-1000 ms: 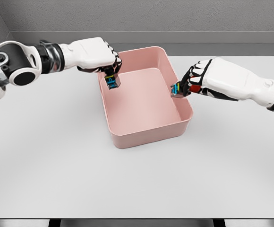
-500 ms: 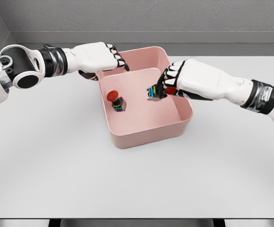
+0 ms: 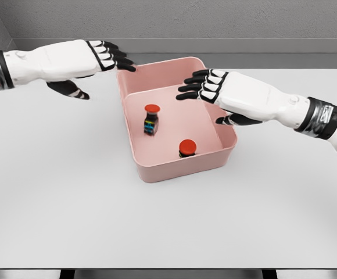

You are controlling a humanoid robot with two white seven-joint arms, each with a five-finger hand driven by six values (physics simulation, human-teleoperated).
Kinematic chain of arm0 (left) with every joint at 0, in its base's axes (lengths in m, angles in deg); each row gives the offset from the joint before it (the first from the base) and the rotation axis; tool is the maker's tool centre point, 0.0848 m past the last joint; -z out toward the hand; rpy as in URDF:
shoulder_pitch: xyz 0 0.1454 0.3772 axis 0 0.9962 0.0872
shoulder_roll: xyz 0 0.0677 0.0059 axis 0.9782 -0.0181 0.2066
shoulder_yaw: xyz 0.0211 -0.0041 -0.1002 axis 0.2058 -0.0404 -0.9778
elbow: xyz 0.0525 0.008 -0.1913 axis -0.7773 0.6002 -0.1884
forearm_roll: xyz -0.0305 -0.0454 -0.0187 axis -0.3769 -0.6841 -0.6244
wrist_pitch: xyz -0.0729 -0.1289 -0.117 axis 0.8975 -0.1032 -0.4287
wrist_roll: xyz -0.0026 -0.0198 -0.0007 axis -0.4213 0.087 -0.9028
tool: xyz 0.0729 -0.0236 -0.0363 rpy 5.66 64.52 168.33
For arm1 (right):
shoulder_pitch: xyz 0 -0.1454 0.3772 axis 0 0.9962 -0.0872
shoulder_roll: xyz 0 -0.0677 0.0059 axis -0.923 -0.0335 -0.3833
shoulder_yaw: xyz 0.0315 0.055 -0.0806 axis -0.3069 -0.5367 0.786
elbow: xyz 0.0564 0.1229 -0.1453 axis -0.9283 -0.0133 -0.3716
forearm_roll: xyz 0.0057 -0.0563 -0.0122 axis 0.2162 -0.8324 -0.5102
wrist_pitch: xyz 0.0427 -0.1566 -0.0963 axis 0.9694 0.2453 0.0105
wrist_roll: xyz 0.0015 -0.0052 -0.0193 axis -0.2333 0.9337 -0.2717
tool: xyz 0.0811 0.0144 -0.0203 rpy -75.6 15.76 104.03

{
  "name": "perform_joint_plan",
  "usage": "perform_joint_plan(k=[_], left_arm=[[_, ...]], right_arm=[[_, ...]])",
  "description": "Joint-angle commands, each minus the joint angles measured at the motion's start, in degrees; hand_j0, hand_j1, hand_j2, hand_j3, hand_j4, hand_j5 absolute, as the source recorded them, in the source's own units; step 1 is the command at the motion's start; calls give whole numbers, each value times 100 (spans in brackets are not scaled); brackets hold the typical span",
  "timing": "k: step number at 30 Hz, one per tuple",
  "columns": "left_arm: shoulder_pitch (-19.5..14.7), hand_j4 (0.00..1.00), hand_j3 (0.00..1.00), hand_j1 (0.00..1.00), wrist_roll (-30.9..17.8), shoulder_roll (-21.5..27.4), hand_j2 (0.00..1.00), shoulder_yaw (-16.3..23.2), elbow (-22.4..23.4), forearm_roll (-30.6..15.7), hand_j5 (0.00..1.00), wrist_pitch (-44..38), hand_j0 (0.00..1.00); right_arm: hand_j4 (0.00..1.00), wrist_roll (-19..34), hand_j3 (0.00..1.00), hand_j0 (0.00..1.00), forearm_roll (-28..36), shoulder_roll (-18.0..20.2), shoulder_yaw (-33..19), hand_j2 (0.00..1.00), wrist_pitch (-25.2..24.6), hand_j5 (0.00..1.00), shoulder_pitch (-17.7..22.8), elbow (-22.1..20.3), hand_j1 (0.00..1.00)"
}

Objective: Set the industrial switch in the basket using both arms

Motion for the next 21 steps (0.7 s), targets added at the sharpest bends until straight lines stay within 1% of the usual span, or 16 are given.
perform_joint_plan(k=[1,2,3,4,5,6,7,8,10,11,12,15,19,21], left_arm=[[53,100,100,100,185,358,100,39,17,-327,100,211,100],[123,100,100,100,176,367,100,30,-18,-327,100,211,100],[141,100,100,100,185,349,100,39,-27,-327,100,211,100],[211,100,100,100,176,358,100,39,-27,-336,100,211,100],[299,100,100,100,185,375,100,30,-27,-336,100,211,100],[352,100,100,100,185,384,100,30,-9,-345,100,211,100],[422,100,100,100,176,463,100,30,8,-564,100,211,100],[501,100,100,100,176,560,100,30,-1,-608,100,211,100],[563,100,100,100,176,622,100,30,17,-608,100,211,100],[563,100,100,100,176,630,100,22,17,-608,100,211,100],[572,100,100,100,176,639,100,30,26,-617,100,211,100],[730,100,100,100,176,727,100,22,26,-600,100,211,100],[1064,100,100,100,176,797,100,22,35,-591,100,211,100],[1310,100,100,100,176,753,100,39,307,-582,100,211,100]], right_arm=[[100,-3,100,100,64,45,-56,100,-5,100,0,45,100],[100,-3,100,100,64,63,-170,100,-5,100,44,54,100],[100,-3,100,100,64,195,-284,100,-5,100,79,124,100],[100,-12,100,100,73,283,-407,100,-5,100,211,150,100],[100,-12,100,100,73,397,-618,100,-5,100,343,220,100],[100,-12,100,100,73,432,-855,100,-5,100,501,334,100],[100,-21,100,100,73,441,-1057,100,-5,100,606,493,100],[100,-21,100,100,73,441,-1181,100,-5,100,686,625,100],[100,-21,100,100,73,476,-1277,100,-5,100,773,748,100],[100,-56,100,100,73,625,-1339,100,-5,100,853,774,100],[100,-65,100,100,73,669,-1348,100,-5,100,888,792,100],[100,-65,100,100,73,678,-1356,100,-5,100,932,853,100],[100,-65,100,100,73,669,-1339,100,-5,100,932,845,100],[100,-65,100,100,64,669,-1330,100,-5,100,932,845,100]])
